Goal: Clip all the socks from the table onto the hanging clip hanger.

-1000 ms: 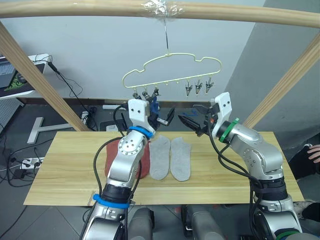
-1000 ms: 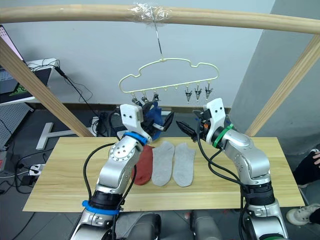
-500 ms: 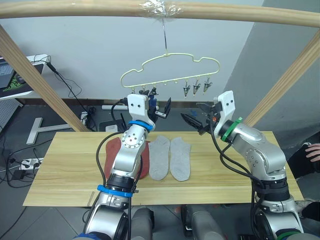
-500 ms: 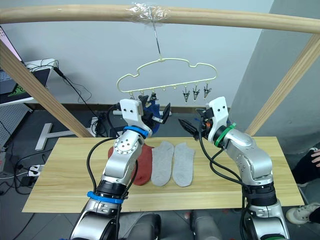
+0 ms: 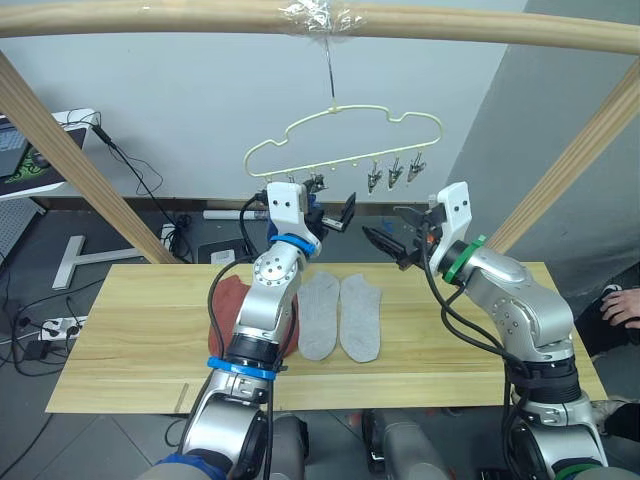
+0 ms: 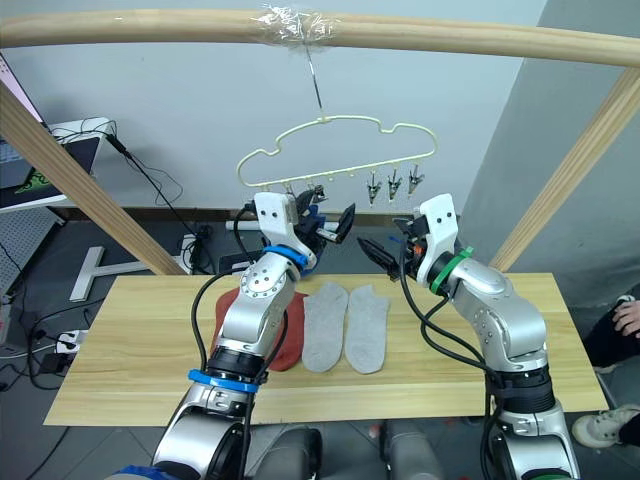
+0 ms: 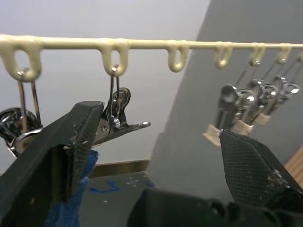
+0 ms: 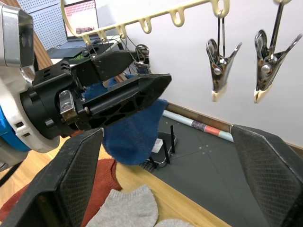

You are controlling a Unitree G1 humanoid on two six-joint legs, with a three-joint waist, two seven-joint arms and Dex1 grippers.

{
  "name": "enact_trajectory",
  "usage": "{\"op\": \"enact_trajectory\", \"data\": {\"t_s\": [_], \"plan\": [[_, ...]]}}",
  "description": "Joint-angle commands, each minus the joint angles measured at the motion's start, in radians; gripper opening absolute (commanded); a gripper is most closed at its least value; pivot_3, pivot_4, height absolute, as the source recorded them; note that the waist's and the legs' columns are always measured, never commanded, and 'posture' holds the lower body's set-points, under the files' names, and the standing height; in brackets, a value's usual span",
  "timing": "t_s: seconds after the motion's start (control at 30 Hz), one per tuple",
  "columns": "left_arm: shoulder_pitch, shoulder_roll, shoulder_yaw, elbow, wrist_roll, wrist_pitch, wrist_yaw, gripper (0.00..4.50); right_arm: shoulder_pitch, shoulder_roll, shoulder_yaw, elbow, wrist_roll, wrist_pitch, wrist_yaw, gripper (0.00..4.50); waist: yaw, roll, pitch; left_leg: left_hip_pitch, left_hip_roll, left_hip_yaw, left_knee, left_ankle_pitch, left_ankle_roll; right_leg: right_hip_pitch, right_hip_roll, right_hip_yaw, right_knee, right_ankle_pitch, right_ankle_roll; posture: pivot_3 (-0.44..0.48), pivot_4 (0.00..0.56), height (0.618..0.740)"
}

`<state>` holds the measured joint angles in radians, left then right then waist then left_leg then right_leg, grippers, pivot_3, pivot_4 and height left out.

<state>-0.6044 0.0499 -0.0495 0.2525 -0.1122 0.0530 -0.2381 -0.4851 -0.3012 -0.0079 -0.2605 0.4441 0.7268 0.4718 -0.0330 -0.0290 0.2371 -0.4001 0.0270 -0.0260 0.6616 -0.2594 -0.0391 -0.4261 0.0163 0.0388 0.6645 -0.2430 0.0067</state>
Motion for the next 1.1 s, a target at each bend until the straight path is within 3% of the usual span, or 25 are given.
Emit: {"op": "enact_trajectory", "data": {"t_s": [0.03,0.67,1.1], "plan": [[-0.011,-0.004,0.006,-0.034,-0.018,-0.012,-0.027,4.5,-0.004,-0.008,-0.019,-0.052,0.012,-0.011,-0.006,4.46,0.0,0.0,0.0,0.0,0.0,0.0,0.0,0.0,0.0,0.0,0.0,0.0,0.0,0.0,0.0,-0.064,0.201,0.74],[0.08,-0.025,0.02,-0.172,-0.073,0.088,-0.044,4.5,-0.017,0.002,-0.012,-0.054,0.031,-0.023,0.008,4.46,0.001,0.0,0.0,0.0,0.0,0.0,0.001,0.0,0.0,0.0,0.0,0.0,0.0,0.001,0.001,-0.043,0.194,0.74],[0.086,0.019,0.031,-0.148,0.021,0.033,0.041,4.5,-0.014,-0.002,-0.015,-0.061,0.029,-0.024,0.01,4.46,0.001,0.0,-0.001,0.0,0.0,0.0,0.001,0.0,0.0,0.0,0.0,0.0,0.001,0.001,0.0,-0.045,0.186,0.74]]}}
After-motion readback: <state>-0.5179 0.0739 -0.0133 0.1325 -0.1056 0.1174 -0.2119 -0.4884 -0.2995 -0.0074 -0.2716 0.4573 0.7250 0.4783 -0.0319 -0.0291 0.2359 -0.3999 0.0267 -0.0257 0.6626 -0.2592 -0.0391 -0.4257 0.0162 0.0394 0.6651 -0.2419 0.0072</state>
